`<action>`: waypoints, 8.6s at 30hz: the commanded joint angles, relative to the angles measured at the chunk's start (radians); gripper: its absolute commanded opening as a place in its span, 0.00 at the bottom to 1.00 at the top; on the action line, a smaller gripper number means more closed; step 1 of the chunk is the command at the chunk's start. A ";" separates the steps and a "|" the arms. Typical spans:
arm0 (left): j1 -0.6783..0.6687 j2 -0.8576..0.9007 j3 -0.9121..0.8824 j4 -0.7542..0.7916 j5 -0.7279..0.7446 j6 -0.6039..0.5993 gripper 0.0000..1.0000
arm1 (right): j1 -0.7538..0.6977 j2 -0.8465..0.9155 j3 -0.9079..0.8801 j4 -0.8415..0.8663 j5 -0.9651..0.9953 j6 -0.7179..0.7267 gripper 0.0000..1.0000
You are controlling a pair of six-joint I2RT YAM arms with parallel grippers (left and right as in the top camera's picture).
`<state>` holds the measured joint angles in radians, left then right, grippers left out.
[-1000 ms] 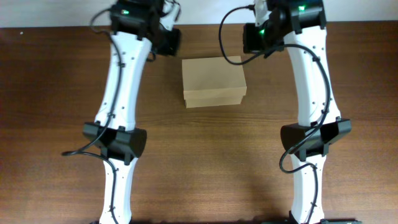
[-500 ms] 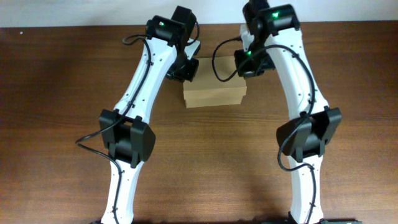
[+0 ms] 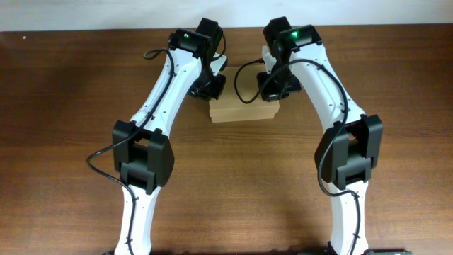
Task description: Pack container
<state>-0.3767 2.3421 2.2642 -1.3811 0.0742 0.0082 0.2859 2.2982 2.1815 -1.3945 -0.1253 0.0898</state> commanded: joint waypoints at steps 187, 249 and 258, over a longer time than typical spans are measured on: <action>0.462 -0.526 0.094 -0.188 -0.195 0.019 1.00 | -0.346 -2.296 -2.142 1.252 0.005 0.076 0.99; 0.372 -2.337 -2.248 1.318 -0.407 0.019 1.00 | -0.346 -2.296 -2.142 1.252 0.005 0.076 0.99; 0.372 -2.337 -2.255 1.329 -0.407 0.019 1.00 | -0.346 -2.296 -2.142 1.252 0.005 0.076 0.99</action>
<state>0.0002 0.0147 0.0174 -0.0578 -0.3229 0.0193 -0.0528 0.0139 0.0521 -0.1482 -0.1314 0.1585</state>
